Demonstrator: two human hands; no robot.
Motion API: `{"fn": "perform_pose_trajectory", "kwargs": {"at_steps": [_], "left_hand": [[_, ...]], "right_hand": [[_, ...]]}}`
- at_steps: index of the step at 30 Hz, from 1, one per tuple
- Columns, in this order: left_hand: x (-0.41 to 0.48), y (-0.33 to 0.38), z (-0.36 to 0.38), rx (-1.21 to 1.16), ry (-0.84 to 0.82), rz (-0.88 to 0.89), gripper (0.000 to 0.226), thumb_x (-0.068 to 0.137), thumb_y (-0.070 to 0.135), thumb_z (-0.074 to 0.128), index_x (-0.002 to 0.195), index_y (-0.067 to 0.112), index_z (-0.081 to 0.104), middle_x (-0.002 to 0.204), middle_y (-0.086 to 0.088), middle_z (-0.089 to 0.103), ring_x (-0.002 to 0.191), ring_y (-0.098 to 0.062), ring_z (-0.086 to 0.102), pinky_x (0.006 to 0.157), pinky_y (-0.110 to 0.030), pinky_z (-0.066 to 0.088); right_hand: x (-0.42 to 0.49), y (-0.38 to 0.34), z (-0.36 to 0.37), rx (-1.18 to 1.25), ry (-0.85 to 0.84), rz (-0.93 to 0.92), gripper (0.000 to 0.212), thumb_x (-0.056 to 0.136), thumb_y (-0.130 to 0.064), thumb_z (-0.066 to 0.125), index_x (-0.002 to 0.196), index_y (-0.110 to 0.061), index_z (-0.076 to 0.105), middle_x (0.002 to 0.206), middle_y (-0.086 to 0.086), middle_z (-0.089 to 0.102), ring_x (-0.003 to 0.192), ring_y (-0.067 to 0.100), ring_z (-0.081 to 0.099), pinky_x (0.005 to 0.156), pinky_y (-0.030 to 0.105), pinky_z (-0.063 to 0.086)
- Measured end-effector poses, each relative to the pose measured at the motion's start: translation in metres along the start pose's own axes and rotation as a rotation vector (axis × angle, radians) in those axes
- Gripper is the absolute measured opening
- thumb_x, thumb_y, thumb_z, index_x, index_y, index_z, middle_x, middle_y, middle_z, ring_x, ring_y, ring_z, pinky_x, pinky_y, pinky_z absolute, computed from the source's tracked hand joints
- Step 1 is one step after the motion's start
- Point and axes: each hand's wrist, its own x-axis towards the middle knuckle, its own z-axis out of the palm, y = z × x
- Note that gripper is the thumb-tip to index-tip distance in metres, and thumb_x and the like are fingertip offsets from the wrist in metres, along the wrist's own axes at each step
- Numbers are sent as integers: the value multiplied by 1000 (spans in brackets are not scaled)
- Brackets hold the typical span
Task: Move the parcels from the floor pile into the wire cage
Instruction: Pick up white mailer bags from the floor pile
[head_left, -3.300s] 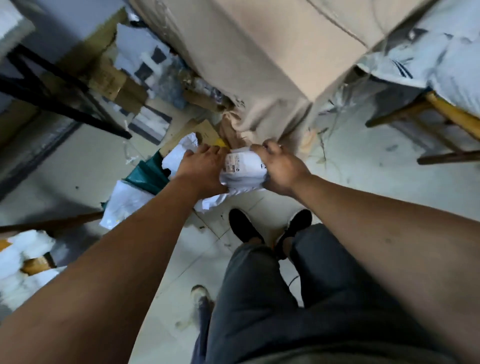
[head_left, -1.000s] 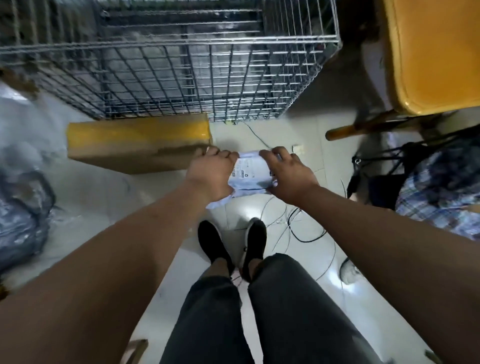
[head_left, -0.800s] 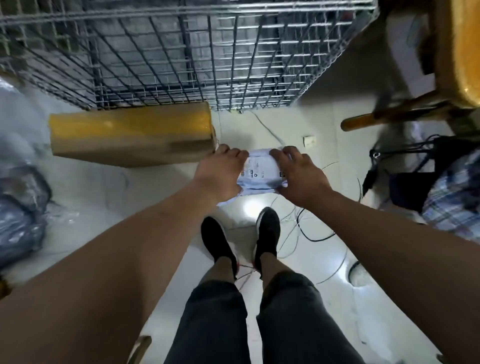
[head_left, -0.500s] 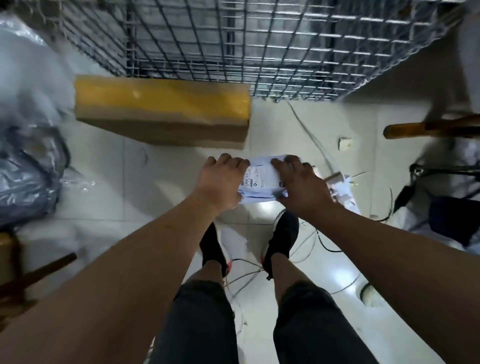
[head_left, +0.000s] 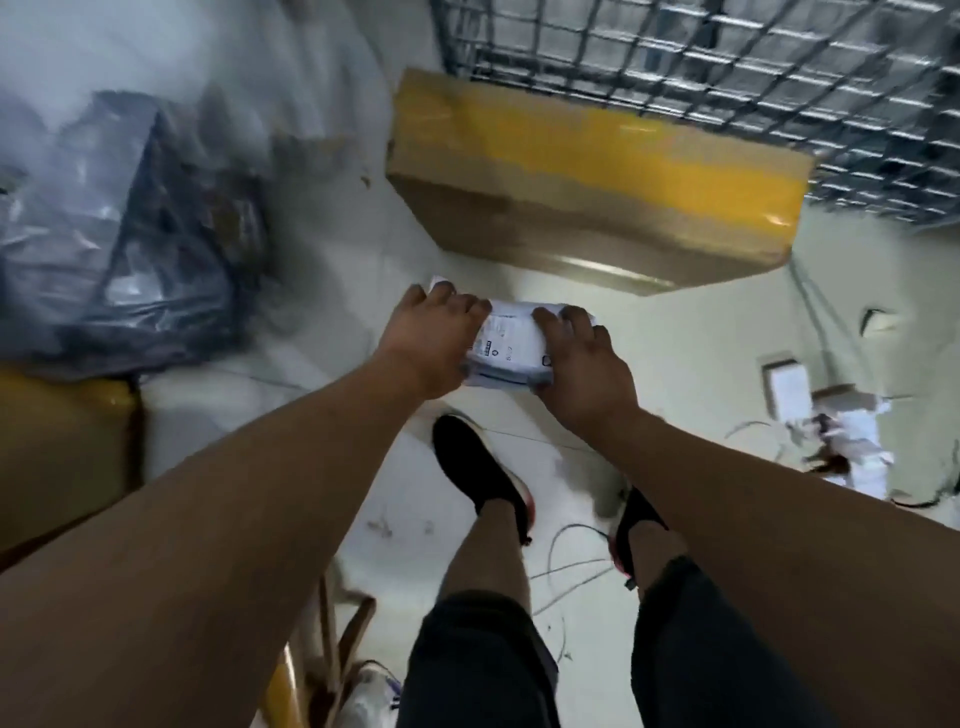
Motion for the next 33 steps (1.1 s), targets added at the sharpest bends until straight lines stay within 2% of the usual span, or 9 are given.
{"fn": "perform_pose_trajectory", "kwargs": {"at_steps": [7, 10, 12, 17, 22, 25, 29, 31, 33], "left_hand": [[14, -104, 62, 56, -76, -115, 73, 82, 36, 75, 146, 22, 42, 145, -2, 53, 138, -28, 41, 106, -44, 39], [33, -146, 105, 62, -59, -182, 72, 81, 36, 74, 145, 23, 42, 145, 0, 52, 135, -28, 43, 101, -44, 41], [53, -173, 132, 54, -50, -228, 75, 81, 38, 75, 146, 24, 41, 147, 0, 50, 136, -27, 43, 101, -46, 42], [107, -226, 190, 44, -42, -311, 82, 80, 32, 81, 149, 23, 39, 151, -2, 48, 140, -28, 40, 103, -50, 43], [153, -253, 233, 28, -2, -325, 83, 77, 28, 81, 149, 23, 40, 150, -3, 49, 141, -30, 40, 102, -50, 44], [163, -264, 249, -49, 8, -295, 94, 76, 29, 82, 155, 24, 32, 157, -3, 41, 148, -29, 30, 110, -52, 39], [154, -257, 247, -107, 17, -353, 107, 78, 31, 80, 163, 25, 15, 168, -5, 23, 157, -28, 12, 123, -50, 18], [142, -248, 238, -145, 31, -395, 110, 78, 32, 81, 163, 23, 11, 169, -7, 19, 157, -28, 10, 125, -48, 16], [121, -234, 220, -226, 40, -446, 106, 80, 28, 78, 163, 22, 14, 167, -8, 24, 154, -30, 19, 123, -47, 22]], "right_hand": [[95, -79, 69, -8, -31, -72, 82, 87, -24, 68, 157, -25, 24, 153, 12, 26, 127, 39, 41, 82, 48, 56], [149, -98, 106, -52, -26, -134, 85, 89, -31, 70, 158, -28, 21, 156, 9, 23, 131, 37, 39, 85, 43, 55], [189, -109, 128, -92, -9, -152, 87, 88, -34, 71, 158, -30, 20, 156, 8, 22, 130, 35, 39, 82, 40, 54], [277, -125, 175, -122, 16, -198, 82, 90, -35, 71, 156, -30, 23, 151, 9, 27, 128, 35, 40, 83, 41, 53], [327, -122, 210, -162, 54, -205, 87, 86, -40, 75, 156, -28, 23, 150, 10, 28, 130, 36, 38, 85, 42, 54], [336, -118, 220, -204, 79, -220, 97, 80, -45, 79, 156, -27, 22, 150, 10, 28, 128, 35, 37, 82, 40, 52], [331, -119, 212, -224, 68, -225, 97, 82, -47, 75, 158, -26, 19, 154, 12, 26, 132, 35, 38, 96, 44, 49], [322, -126, 198, -243, 47, -221, 103, 78, -48, 79, 159, -28, 19, 157, 10, 24, 134, 34, 37, 101, 45, 44], [306, -132, 178, -235, 22, -231, 106, 74, -47, 84, 158, -28, 22, 156, 9, 26, 134, 33, 38, 101, 44, 43]]}}
